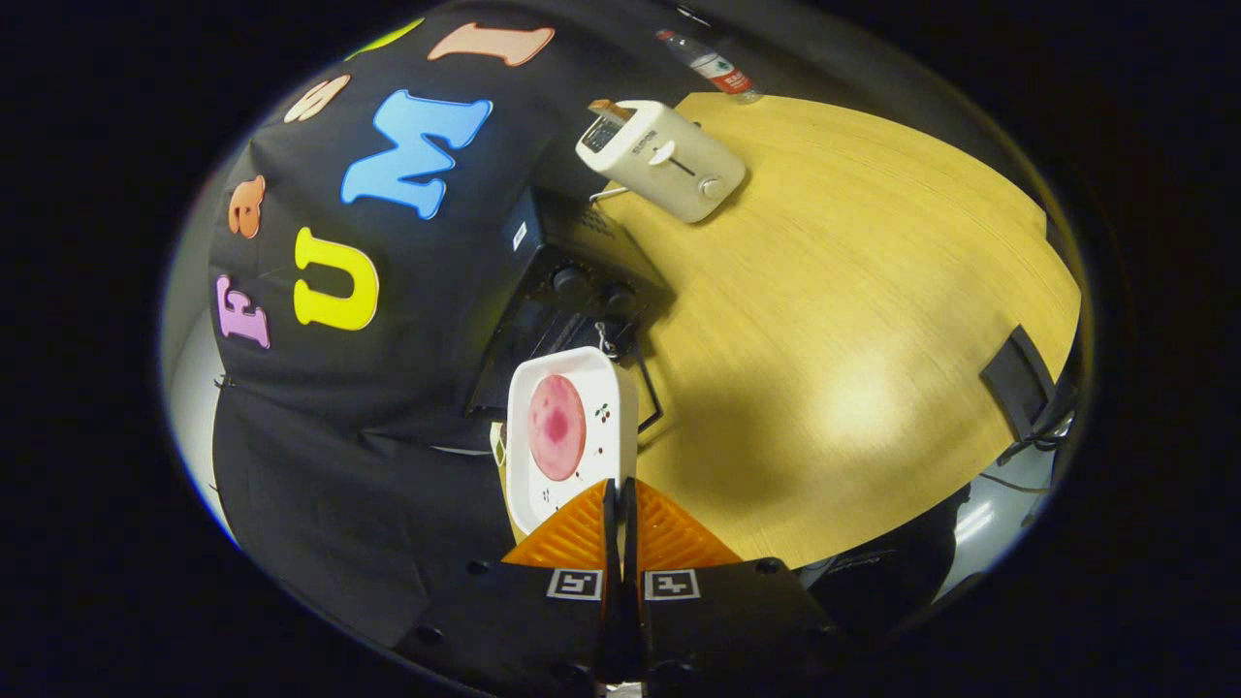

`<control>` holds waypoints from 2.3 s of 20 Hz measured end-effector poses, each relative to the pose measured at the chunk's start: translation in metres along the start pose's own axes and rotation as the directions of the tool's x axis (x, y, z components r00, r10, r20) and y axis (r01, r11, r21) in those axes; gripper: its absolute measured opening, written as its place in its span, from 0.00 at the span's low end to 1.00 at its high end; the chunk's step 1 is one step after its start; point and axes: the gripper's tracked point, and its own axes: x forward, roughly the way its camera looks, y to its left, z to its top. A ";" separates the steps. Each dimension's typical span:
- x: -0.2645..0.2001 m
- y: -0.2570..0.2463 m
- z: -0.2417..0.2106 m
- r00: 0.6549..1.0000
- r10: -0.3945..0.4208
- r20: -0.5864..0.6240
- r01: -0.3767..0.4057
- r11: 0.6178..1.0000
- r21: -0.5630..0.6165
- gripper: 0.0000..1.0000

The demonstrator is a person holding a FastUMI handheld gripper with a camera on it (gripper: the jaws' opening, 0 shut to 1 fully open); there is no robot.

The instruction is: Open the toaster oven, put the food inside, and close the toaster oven door.

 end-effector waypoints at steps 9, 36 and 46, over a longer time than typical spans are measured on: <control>0.085 0.050 -0.022 0.997 0.016 -0.072 -0.015 1.000 0.016 0.02; 0.274 0.087 0.089 0.954 0.083 0.290 -0.178 0.931 0.319 0.02; 0.275 0.096 0.086 0.958 0.060 0.282 -0.129 0.963 0.235 0.04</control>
